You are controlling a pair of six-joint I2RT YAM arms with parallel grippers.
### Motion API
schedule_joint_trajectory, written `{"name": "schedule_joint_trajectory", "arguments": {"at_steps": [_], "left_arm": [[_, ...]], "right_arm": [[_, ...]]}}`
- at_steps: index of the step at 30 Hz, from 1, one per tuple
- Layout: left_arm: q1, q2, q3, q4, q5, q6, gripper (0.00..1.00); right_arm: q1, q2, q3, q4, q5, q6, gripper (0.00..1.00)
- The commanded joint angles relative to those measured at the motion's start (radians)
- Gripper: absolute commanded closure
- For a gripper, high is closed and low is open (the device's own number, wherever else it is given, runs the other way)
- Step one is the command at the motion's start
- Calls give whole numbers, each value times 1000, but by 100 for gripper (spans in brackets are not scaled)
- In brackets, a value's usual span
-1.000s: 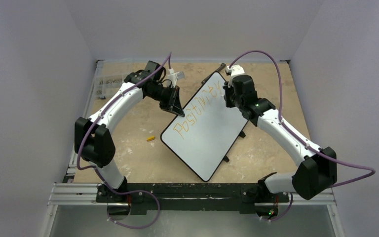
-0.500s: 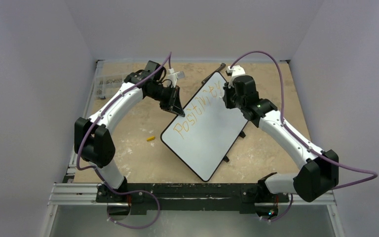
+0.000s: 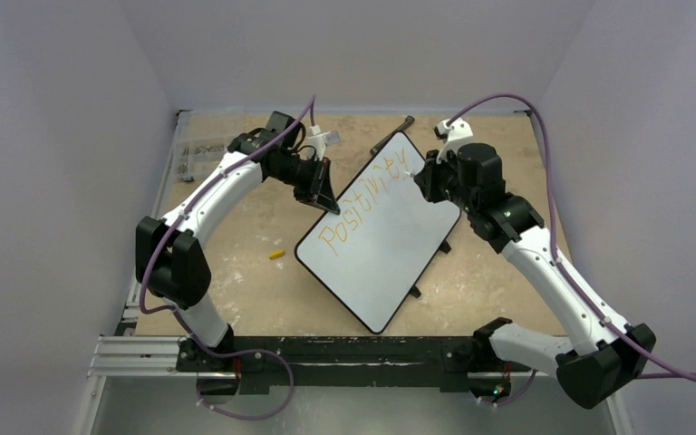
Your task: Write a sentence on the whiteboard
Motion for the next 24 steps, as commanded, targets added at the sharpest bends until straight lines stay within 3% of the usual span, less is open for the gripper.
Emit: {"name": "schedule_joint_trajectory", "arguments": {"at_steps": [1,13,24], "left_arm": [[-13,-51,3,15,-10,39,100],[-15,-46,25,0,-27,24,100],[-14,-65,-20,-15,-85,65,100]], "right_arm": [[3,-67,-21,-4,-94,14,100],[5,-157,-125,15,-338,-24,100],[27,-165,-198,31,-458,-47,100]]}}
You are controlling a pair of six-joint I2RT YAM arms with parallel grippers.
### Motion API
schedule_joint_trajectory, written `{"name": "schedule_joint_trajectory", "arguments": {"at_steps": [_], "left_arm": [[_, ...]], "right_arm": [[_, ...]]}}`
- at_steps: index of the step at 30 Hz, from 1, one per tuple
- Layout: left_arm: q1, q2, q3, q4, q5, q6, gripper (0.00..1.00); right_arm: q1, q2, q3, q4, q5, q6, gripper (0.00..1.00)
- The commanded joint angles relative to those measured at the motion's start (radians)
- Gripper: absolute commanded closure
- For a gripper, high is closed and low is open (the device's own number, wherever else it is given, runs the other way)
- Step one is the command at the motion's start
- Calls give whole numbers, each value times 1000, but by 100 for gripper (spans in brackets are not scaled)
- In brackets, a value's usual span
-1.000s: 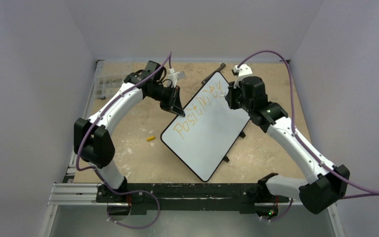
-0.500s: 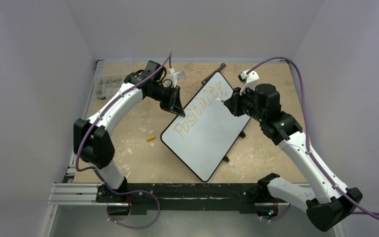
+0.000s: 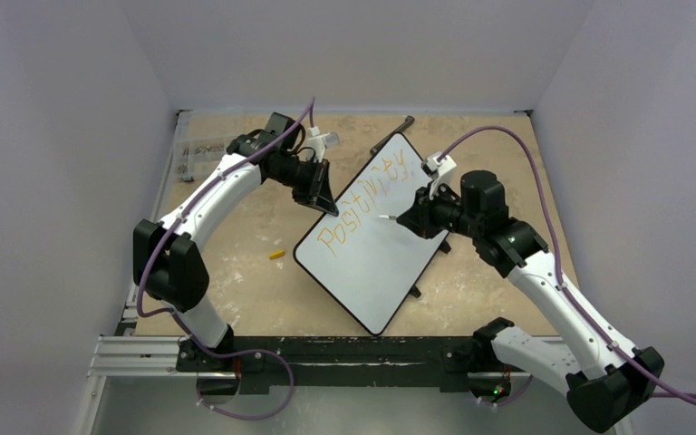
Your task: Write a sentence on the whiteboard
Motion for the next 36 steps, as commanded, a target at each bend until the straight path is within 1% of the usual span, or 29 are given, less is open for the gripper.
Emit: {"name": "schedule_joint_trajectory", "arguments": {"at_steps": [1,6,11,14,22,26,31,36], "left_arm": [[-9,-45,-11,-7,-61,67,100],[-9,-38,-14,0,-72,74,100],[-9,-34,-22,14,-91,70,100],[-9,-34,-21,20,-102,63,100],[-9,-48,-45,49,-143,37,100],[-9,-42,-39,69,-140,15,100],[-9,-27,-4,59,-144,-3,100],[-9,-4,50,29,-145,-20,100]], "right_arm": [[20,-16,-27,41,-93,-22,100],[77,-22,-56,49,-97,-27,100],[150,-63,-123,110,-34,-14,100],[189,-73,-131,142,15,-4,100],[217,-105,-189,220,115,73,100],[218,-93,-173,203,171,107,100],[221,-121,-207,224,167,121,100],[225,-105,-201,204,158,124,100]]}}
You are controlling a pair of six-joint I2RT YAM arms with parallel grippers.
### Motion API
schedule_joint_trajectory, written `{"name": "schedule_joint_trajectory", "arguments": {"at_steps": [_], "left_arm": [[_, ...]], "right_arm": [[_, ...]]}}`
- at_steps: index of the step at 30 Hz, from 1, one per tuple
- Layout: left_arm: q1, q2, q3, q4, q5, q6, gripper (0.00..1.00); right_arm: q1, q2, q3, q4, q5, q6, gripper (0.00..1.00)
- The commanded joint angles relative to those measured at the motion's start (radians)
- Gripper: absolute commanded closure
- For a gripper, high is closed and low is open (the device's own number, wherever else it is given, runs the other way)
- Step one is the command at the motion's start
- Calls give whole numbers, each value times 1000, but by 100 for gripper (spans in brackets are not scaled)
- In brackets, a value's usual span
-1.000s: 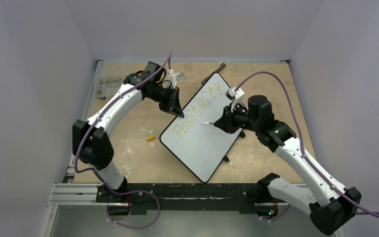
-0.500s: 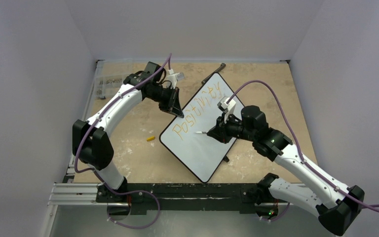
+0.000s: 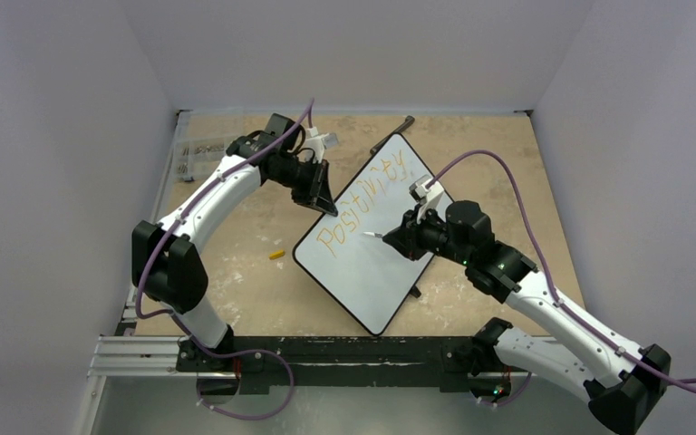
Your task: Write a sentence on the whiteboard
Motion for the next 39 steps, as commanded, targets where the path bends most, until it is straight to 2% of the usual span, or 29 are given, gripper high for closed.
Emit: {"name": "schedule_joint_trajectory", "arguments": {"at_steps": [1,18,39], "left_arm": [[-8,12,70,17,-88,-3,100],[-7,28,53,48,-101,-12,100],[-7,5,39,68,-78,-25,100]], "right_arm": [[10,6,0,30,10,19,100],[47,50,9,52,-23,10,100],[75,112,9,72,11,-1,100]]}}
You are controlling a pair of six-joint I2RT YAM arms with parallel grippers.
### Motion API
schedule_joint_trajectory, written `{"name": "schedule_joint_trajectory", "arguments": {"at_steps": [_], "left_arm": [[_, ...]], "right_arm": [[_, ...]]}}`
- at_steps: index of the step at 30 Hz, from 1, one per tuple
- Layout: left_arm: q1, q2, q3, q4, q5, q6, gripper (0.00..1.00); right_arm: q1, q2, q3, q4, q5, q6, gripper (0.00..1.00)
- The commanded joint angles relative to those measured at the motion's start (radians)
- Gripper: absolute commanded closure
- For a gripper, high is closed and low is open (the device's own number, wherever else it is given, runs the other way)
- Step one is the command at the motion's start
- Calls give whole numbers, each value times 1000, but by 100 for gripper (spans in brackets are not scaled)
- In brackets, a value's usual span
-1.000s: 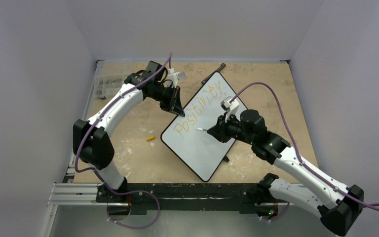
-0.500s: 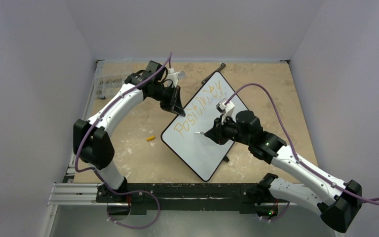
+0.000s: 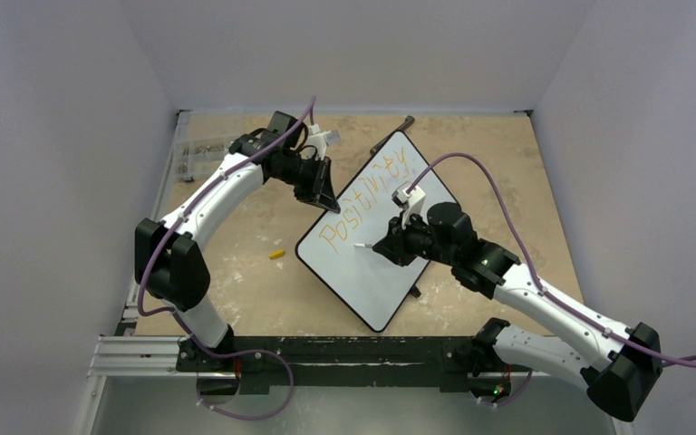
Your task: Write a sentence on the whiteboard
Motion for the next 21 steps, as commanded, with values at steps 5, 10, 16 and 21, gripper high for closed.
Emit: {"name": "schedule_joint_trajectory", "arguments": {"at_steps": [5,10,16,21], "left_arm": [[3,-19,7,55,-66,0,100],[2,-22,7,57,-65,0,100],[3,-28,1,62,-63,-3,100],[4,-31,1,62,-64,-3,100]], "right_arm": [[13,25,22,23,100,-6,100],[13,22,19,2,161,2,100],[13,30,16,-12,193,15,100],[13,29,19,-29,179,20,100]]}}
